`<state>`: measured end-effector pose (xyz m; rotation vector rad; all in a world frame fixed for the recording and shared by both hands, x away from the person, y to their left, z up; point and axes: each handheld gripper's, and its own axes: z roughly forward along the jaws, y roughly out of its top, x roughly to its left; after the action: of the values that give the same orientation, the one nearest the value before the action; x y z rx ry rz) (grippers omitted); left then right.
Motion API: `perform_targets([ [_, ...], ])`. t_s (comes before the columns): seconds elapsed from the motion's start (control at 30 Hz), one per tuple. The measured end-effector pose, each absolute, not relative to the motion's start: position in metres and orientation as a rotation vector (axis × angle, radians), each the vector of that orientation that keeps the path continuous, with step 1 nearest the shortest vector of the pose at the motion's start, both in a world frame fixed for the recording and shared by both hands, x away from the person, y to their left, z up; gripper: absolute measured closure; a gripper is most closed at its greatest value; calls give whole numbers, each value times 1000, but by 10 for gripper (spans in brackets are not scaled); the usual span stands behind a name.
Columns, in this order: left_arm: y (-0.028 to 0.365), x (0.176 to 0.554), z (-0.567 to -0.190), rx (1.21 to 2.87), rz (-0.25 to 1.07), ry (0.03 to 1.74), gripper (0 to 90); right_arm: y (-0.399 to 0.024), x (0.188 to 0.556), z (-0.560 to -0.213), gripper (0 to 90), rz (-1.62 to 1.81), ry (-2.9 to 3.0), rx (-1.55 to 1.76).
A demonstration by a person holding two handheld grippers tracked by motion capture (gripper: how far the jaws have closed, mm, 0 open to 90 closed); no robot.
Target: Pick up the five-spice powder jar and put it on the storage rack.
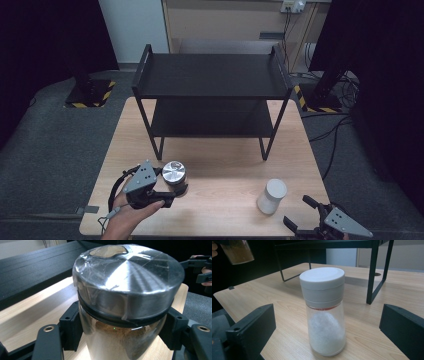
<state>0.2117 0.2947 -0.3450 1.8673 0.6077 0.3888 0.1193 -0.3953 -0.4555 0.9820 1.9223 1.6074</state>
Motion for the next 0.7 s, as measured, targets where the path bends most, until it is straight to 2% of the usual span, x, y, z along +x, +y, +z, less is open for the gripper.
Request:
perform_targets([
  [0.7, 292, 220, -306, 1853, 413, 578, 299, -394, 121, -457, 11, 1603, 1929, 981],
])
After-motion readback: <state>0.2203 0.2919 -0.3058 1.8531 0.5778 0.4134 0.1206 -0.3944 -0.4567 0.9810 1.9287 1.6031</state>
